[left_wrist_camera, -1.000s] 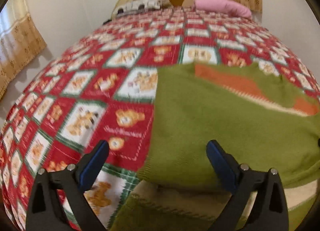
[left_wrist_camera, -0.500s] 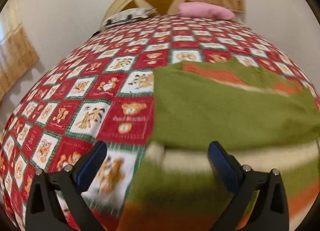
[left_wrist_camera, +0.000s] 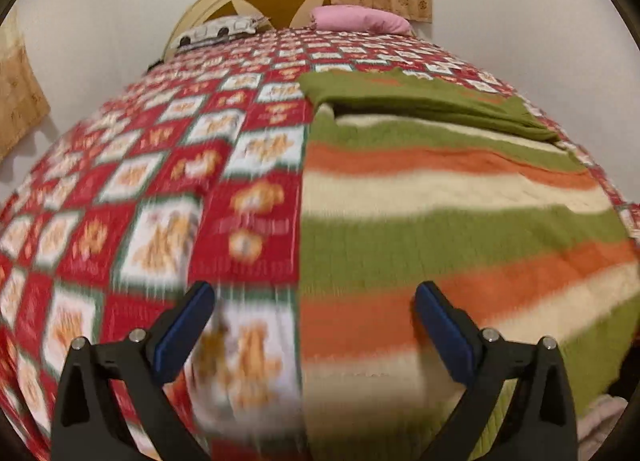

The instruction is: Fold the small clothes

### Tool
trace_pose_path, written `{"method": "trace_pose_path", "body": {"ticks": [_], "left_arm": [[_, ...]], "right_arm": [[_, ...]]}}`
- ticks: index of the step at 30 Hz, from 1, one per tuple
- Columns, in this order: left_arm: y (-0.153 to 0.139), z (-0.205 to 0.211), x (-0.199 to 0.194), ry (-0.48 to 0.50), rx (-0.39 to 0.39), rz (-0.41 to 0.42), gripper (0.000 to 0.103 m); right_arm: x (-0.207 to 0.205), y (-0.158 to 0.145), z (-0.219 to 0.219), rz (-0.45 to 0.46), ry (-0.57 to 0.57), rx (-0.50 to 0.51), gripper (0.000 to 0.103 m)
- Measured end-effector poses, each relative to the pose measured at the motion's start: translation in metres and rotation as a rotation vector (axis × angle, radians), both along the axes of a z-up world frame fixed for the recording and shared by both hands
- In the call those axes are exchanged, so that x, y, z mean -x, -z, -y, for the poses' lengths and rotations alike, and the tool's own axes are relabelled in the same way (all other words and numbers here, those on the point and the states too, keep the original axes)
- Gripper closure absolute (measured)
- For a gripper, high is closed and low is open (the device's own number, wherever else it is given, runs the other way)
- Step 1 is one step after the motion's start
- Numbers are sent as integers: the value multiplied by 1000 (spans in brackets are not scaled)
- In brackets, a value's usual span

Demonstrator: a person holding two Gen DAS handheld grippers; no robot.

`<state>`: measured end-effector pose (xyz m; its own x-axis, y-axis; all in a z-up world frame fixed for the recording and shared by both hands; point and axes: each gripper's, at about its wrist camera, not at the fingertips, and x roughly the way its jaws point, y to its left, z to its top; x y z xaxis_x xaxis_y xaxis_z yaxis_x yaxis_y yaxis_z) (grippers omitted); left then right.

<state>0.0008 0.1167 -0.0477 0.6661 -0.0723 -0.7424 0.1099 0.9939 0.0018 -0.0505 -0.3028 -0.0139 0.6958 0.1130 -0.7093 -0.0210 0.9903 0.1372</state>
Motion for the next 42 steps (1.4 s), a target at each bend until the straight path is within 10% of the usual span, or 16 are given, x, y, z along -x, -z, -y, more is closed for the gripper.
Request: {"method": "trace_pose_path", "body": {"ticks": [17, 21, 25, 29, 34, 42], "left_arm": [[13, 1, 63, 106, 65, -40, 14], [14, 3, 65, 114, 54, -58, 16], [13, 4, 69, 153, 87, -64, 36], [13, 4, 71, 184, 123, -61, 62], [6, 7, 72, 198, 128, -65, 87], [-29, 2, 53, 217, 242, -25, 89]], "right_arm": [[86, 65, -41, -202, -189, -17, 54], [85, 79, -38, -241, -197, -149, 54], [85, 87, -37, -239, -186, -191, 54], [80, 91, -38, -249, -207, -244, 94], [84, 75, -38, -250, -279, -314, 96], [68, 16, -21, -89, -318, -542, 96]]}}
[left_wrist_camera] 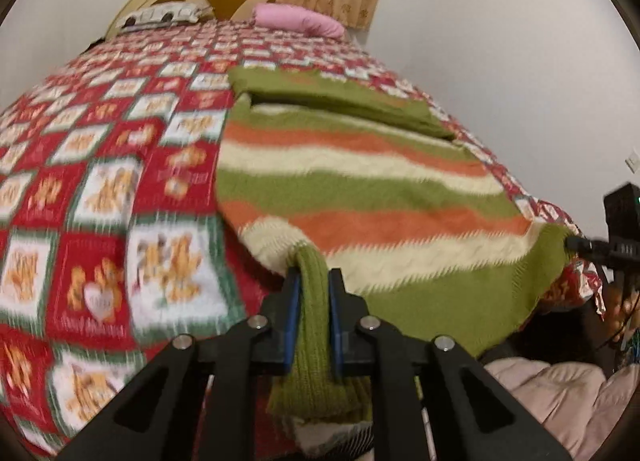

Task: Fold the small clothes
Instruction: 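Lift the hem with both grippers and fold it toward the collar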

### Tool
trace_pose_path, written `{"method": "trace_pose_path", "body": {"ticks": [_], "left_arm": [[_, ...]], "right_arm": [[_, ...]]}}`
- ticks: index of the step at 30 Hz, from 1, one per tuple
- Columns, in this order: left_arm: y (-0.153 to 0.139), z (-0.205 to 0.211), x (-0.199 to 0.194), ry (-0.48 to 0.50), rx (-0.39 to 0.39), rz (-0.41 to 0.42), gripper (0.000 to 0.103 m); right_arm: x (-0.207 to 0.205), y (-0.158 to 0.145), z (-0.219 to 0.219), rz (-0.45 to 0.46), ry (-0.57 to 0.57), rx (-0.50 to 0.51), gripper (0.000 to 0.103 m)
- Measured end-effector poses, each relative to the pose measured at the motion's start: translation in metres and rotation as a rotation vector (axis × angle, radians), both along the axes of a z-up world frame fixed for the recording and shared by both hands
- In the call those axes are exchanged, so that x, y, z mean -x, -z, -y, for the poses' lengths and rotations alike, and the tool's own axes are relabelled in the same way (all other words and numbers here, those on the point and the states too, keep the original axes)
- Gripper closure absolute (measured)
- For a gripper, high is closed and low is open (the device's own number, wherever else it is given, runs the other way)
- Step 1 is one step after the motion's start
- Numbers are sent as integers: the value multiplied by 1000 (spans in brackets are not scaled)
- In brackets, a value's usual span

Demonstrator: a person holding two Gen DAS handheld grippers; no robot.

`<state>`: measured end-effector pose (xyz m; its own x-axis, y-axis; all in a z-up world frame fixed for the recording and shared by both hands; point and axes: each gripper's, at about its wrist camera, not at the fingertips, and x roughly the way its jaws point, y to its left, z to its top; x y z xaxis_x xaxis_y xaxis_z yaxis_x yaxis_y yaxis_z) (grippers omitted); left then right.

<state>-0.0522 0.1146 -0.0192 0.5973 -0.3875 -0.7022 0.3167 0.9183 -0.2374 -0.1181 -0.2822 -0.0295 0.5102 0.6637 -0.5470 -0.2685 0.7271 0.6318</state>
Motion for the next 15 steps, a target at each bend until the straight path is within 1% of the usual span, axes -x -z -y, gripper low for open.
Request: {"method": "trace_pose_path", "body": {"ticks": [3, 4, 5, 7, 9, 11, 13, 15], "left_arm": [[-18, 13, -18, 20, -24, 35, 90], [-23, 15, -23, 24, -24, 42, 92], [-27, 18, -31, 28, -24, 51, 92], [-37, 26, -50, 22, -54, 85, 92], [-40, 32, -74, -23, -121, 116, 92], [-41, 32, -96, -60, -154, 122, 92], [-41, 25, -112, -88, -164, 109, 92], [-44, 14, -119, -93, -156, 108, 90]], "right_arm": [[-30, -9, 5, 1, 37, -106, 96], [-39, -11, 6, 7, 50, -125, 96], [-50, -17, 8, 17, 68, -127, 96], [-74, -21, 12, 31, 113, -109, 96], [-100, -20, 15, 25, 163, -83, 96], [-121, -12, 17, 10, 208, -46, 96], [-140, -1, 24, -19, 251, -2, 96], [-152, 14, 20, -47, 281, 68, 96]]}}
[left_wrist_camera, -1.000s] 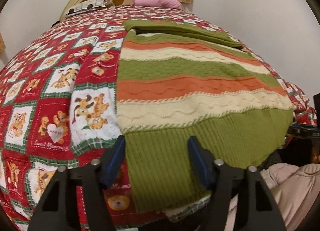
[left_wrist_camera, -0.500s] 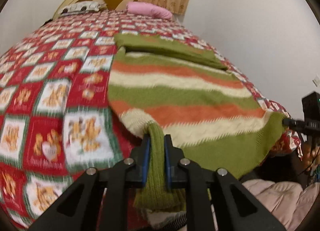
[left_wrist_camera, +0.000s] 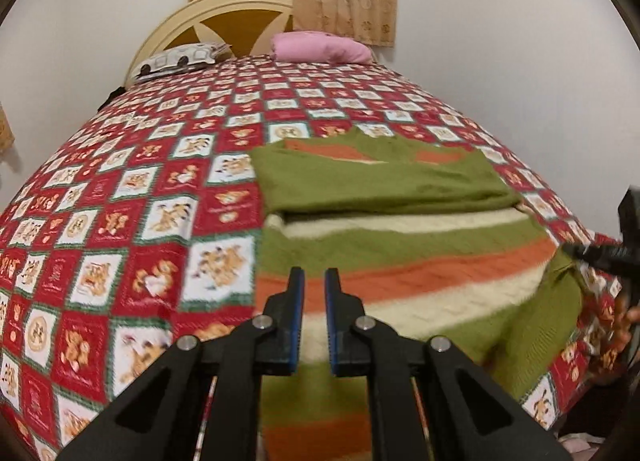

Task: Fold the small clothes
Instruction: 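Lift the hem with both grippers and fold it toward the collar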

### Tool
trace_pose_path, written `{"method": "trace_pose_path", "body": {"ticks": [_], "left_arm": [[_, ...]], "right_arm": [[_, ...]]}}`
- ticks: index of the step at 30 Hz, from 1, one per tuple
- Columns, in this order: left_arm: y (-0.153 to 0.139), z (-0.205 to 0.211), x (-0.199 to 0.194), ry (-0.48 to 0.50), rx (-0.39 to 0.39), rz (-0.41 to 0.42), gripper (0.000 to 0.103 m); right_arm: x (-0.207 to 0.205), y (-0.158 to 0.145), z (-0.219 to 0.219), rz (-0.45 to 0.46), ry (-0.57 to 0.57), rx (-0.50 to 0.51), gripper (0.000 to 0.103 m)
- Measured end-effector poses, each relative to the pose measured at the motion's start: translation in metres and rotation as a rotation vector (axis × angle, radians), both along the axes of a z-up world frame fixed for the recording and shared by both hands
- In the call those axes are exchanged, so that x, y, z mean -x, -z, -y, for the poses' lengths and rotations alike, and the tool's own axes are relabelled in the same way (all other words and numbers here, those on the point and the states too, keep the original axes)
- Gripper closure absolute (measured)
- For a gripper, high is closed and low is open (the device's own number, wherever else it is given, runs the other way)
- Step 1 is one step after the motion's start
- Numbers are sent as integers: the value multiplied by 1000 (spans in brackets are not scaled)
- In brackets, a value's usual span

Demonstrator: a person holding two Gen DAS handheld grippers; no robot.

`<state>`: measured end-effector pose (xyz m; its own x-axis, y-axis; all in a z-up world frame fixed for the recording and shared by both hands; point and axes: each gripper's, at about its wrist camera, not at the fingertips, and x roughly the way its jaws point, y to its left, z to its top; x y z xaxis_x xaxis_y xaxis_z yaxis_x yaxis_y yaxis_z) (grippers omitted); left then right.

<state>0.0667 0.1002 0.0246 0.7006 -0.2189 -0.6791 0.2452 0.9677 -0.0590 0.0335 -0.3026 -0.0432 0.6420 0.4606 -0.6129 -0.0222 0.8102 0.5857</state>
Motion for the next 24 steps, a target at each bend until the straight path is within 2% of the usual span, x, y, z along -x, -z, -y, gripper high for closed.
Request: {"method": "trace_pose_path", "body": {"ticks": [1, 2, 3, 4, 5, 7, 11, 14, 17, 21, 24], "left_arm": [[-2, -7, 1, 11, -3, 4, 83], [-2, -12, 3, 20, -12, 10, 68], [-3, -18, 8, 25, -31, 25, 58], [-2, -27, 16, 25, -50, 44, 37], [-1, -34, 22, 28, -57, 58, 29], [3, -49, 39, 67, -56, 67, 29], [20, -60, 63, 163, -39, 26, 29], [32, -51, 66, 202, 6, 2, 29], [39, -32, 63, 254, 44, 22, 29], [41, -10, 68, 382, 75, 28, 28], [29, -12, 81, 424, 96, 67, 20]], "right_arm": [[-3, 7, -1, -11, 4, 25, 96], [-4, 13, -4, -20, 8, 50, 96], [-2, 19, -6, -16, 16, 72, 97], [-2, 21, -5, -5, 22, 80, 97], [-2, 21, -5, 2, 32, 84, 97], [-2, 21, -4, 3, 45, 82, 97], [-1, 21, -9, 14, 37, 117, 96], [3, 18, -13, 24, 27, 149, 96], [5, 18, -15, 26, 33, 164, 96], [4, 17, -15, 15, 39, 169, 96], [3, 18, -15, 7, 37, 161, 96]]}}
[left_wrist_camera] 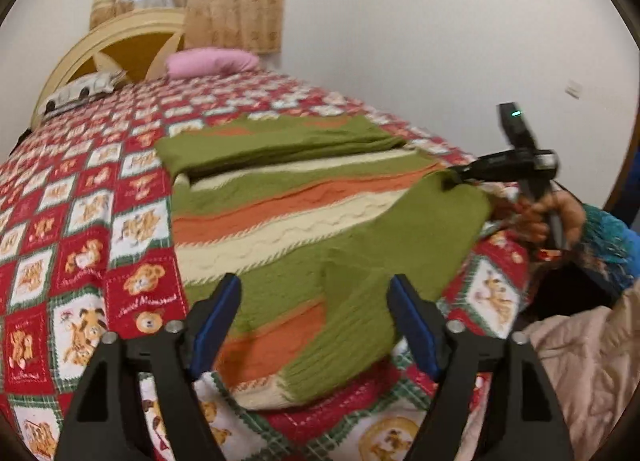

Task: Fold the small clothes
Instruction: 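Lift the hem with both grippers and fold it toward the collar, then grasp the folded hem edge with both grippers and lift the sweater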

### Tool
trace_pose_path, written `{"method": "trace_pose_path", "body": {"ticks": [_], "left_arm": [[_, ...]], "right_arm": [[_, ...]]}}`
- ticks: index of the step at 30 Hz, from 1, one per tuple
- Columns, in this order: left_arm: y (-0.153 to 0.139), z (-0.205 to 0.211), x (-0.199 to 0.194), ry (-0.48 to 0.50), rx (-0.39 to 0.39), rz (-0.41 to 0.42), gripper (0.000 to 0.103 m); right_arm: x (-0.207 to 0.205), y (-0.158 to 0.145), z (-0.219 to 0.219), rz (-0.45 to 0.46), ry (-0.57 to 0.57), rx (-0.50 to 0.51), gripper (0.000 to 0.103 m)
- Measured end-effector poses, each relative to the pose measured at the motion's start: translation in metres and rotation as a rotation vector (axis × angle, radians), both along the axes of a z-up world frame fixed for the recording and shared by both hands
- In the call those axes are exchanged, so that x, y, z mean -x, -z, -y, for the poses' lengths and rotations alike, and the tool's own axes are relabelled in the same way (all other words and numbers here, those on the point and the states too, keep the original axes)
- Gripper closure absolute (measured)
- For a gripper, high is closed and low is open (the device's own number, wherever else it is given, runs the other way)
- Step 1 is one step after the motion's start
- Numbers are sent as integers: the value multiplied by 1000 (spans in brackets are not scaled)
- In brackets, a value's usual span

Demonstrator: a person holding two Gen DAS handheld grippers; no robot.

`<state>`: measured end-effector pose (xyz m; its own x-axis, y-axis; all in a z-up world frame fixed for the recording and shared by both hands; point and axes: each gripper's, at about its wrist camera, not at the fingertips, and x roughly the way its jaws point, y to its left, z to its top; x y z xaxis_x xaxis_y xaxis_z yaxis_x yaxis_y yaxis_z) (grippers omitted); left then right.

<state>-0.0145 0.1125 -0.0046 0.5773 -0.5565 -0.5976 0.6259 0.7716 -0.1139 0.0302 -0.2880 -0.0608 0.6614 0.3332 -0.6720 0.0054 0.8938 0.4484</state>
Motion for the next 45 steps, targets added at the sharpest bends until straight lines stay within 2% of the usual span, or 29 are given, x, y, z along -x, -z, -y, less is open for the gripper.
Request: {"method": "trace_pose_path", "body": {"ticks": [2, 5, 10, 12, 14, 15, 17, 19, 21, 22, 23, 25, 30, 35, 38, 40, 42, 43, 44, 45], "left_arm": [[-8, -5, 10, 34, -13, 24, 14], [-12, -4, 27, 90, -74, 72, 5], [11, 26, 21, 136, -226, 118, 4], [22, 35, 7, 115, -230, 104, 18], [36, 38, -14, 98, -205, 5, 75], [41, 33, -27, 101, -138, -74, 78], [41, 19, -35, 71, -4, -115, 88], [42, 10, -42, 13, 44, -153, 89], [43, 7, -41, -7, 60, -161, 89], [43, 7, -39, -9, 62, -158, 89], [44, 8, -38, -9, 61, -159, 89], [44, 8, -38, -16, 67, -170, 86], [44, 6, -43, -21, 103, -199, 85], [43, 10, -46, -21, 112, -200, 58], [42, 15, -46, -34, 88, -181, 58], [42, 15, -43, -45, 82, -174, 60], [42, 16, -41, -67, 64, -158, 76], [43, 16, -40, -74, 59, -160, 95], [43, 15, -40, -81, 73, -173, 95], [42, 15, -40, -90, 81, -172, 96]], "right_arm": [[-1, 1, 2, -4, 0, -14, 96], [-1, 1, 3, -9, 1, -29, 96], [-1, 0, 1, -2, -7, -13, 96], [-1, 0, 1, -2, -5, -17, 96], [-1, 0, 1, -3, -5, -17, 96], [-2, -1, 1, -4, -8, -14, 96], [-1, -3, 1, 3, -21, -26, 95], [1, -9, 5, 27, -45, -76, 94], [8, -20, 17, 112, -53, -188, 92], [13, -26, 25, 152, -38, -227, 80], [18, -32, 34, 183, -5, -234, 57], [25, -40, 44, 211, 48, -184, 37], [38, -45, 37, 205, 1, -39, 37], [21, -29, 0, 149, -116, 120, 37], [-1, -11, -30, 93, -194, 262, 38], [-5, -2, -48, 96, -237, 372, 38], [-3, -2, -60, 118, -283, 455, 61], [-1, -4, -62, 115, -299, 456, 85], [0, -6, -63, 108, -305, 454, 92], [2, -8, -63, 102, -305, 455, 92]]}}
